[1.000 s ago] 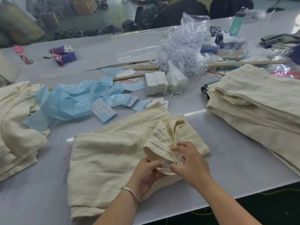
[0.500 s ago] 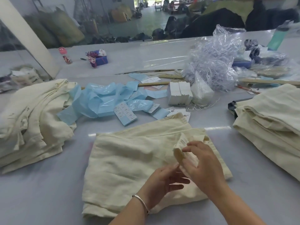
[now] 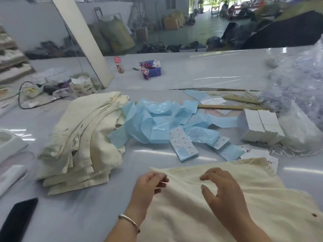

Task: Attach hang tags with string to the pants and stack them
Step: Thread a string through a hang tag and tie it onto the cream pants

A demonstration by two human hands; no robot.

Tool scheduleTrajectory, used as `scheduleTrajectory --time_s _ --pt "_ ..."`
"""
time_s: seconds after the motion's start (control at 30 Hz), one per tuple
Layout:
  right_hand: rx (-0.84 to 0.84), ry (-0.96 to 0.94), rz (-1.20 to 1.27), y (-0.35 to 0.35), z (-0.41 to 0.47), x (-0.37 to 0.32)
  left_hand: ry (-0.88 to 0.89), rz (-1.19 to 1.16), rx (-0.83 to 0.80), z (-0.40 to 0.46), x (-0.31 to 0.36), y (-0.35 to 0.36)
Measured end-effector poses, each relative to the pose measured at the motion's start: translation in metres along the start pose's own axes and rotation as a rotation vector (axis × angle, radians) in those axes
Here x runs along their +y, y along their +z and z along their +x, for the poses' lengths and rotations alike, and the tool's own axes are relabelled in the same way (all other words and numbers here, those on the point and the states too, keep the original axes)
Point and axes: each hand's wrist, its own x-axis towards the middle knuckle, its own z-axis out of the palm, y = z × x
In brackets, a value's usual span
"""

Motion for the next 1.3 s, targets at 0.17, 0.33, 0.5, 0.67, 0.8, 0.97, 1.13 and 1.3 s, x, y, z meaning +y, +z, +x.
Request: scheduleTrajectory --time_s 0.17,0.33,0.5,0.67,0.8,0.97,1.13,1.3 --pt "-0.118 0.104 -0.047 0.076 0.066 0.006 0.243 0.418 0.282 0.114 0.031 -0.026" --pt "-0.003 0.285 -0.110 0.117 0.130 0.015 0.538 0.993 0.070 0.190 0.030 0.013" --pt "-0.014 0.435 -0.229 0.130 0.169 0.030 0.306 1.220 0.059 0.245 0.014 0.008" --pt "0.085 0.292 -0.254 0.146 0.183 0.025 0.337 1.267 0.160 0.254 0.009 -0.014" --pt "0.118 0.379 0.330 0.162 0.201 0.001 0.595 0.916 0.153 0.237 0.008 -0.027" --pt "-0.165 0.890 0.982 0.168 0.240 -0.023 0.822 0.672 0.222 0.198 -0.001 -0.035" --pt "-0.217 0.928 1.041 0.178 0.243 -0.022 0.754 0.465 -0.077 0.173 -0.022 -0.051" --pt "-0.080 0.775 1.046 0.181 0.230 -0.017 0.163 -0.280 -0.147 0.186 0.001 -0.056"
